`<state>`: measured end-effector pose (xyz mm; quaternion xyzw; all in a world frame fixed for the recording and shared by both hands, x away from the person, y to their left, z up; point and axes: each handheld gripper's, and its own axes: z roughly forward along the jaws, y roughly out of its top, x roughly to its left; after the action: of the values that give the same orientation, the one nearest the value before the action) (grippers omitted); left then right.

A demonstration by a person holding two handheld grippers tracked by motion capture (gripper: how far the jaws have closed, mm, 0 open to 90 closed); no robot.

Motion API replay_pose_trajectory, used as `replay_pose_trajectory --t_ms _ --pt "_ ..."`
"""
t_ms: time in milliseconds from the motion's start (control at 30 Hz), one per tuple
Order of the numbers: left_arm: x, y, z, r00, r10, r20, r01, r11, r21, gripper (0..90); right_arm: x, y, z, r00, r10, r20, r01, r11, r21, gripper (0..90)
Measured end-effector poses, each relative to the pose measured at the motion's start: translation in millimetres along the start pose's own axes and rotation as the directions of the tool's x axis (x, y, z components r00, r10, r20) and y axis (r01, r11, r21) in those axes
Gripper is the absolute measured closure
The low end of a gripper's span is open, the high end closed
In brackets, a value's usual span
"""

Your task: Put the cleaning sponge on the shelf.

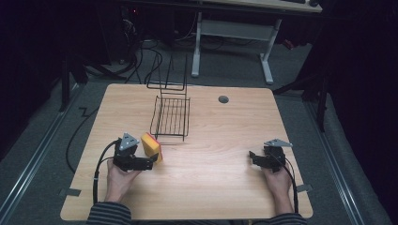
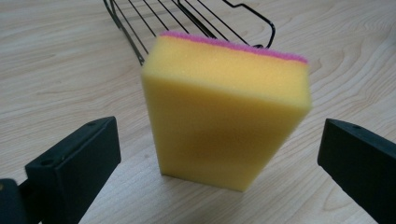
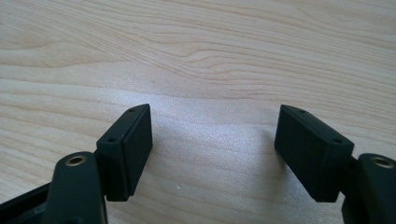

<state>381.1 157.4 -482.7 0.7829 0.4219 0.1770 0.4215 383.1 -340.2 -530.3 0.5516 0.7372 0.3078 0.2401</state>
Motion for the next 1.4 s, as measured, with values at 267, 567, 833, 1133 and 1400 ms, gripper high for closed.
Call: replay_pose_trajectory --t_ms 267,567,833,1133,1400 --pt "3.1 -1.3 11.2 0.9999 -0.014 -0.005 0.014 0.9999 0.005 0.0 0.1 0.0 -0.1 1.0000 0.002 -0.002 -0.002 1.000 0.002 28.1" --pt "3.8 -2.9 21.0 0.9999 -0.015 0.002 0.015 0.9997 0.018 3.1 0.0 0.0 -0.1 1.0000 0.002 -0.002 -0.002 1.000 0.001 28.1" --pt "2.6 -3.5 23.4 0.9999 -0.001 0.014 0.001 1.0000 0.008 12.3 0.0 0.0 -0.1 1.0000 0.002 -0.003 -0.002 1.000 0.001 28.1" --pt "-0.3 -3.6 22.0 0.9995 0.019 0.025 -0.019 0.9998 0.000 21.7 0.0 0.0 -0.1 1.0000 0.002 -0.003 -0.002 1.000 0.001 28.1" --pt "-4.7 0.2 13.2 0.9987 0.037 0.034 -0.036 0.9987 -0.035 24.6 0.1 0.0 -0.1 1.0000 0.001 -0.002 -0.001 1.000 0.001 28.1"
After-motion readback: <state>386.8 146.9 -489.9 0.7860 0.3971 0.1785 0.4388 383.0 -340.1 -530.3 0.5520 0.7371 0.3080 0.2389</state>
